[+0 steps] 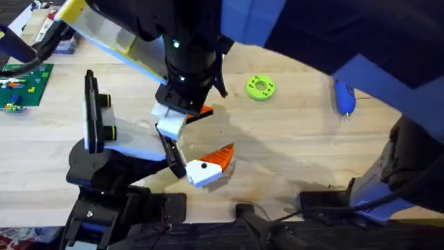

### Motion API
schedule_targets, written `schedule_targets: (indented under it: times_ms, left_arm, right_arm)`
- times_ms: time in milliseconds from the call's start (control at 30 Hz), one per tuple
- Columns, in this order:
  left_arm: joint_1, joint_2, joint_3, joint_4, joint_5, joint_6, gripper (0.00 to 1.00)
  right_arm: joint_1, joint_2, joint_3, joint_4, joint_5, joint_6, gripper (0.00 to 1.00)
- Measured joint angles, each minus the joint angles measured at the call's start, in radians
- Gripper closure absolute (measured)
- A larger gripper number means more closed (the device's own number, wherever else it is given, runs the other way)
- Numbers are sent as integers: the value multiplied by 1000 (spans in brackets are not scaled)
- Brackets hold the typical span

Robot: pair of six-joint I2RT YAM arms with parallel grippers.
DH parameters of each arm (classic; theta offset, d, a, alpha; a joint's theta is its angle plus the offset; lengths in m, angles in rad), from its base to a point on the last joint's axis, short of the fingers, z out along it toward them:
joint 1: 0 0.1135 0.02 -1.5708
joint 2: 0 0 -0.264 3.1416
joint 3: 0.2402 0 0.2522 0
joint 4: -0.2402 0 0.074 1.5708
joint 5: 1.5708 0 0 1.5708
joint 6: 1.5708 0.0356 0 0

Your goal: Pick up the gripper from the table and insert it into the empty holder that is missing its gripper. Then pick up a screw, insert it into the mounting hole, and use the screwdriver to tighten it. Finally, clean up the table by picking up the vegetable and placing it into the bucket.

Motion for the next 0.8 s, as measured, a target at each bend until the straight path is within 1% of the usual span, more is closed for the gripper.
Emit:
schedule_targets:
  times_ms: [167, 300, 433, 567, 667, 800]
  left_arm:
    - [0, 0, 0, 7, -28, 3, 13]
    - [0, 0, 0, 45, -53, 4, 13]
    - [0, 0, 0, 83, -61, 4, 13]
    - [0, 0, 0, 87, -68, 15, 13]
    - [0, 0, 0, 87, -54, 54, 13]
    - [0, 0, 0, 87, -11, 132, 13]
  right_arm:
    - [5, -18, 5, -38, -21, 4, 4]
    - [3, -72, 5, -65, -37, 8, 3]
    - [-22, -137, 8, -73, -46, 17, 5]
    - [-56, -187, 10, -74, -49, 36, 3]
    - [-85, -222, 10, -83, -50, 45, 4]
    - [-121, -273, 10, -111, -50, 56, 5]
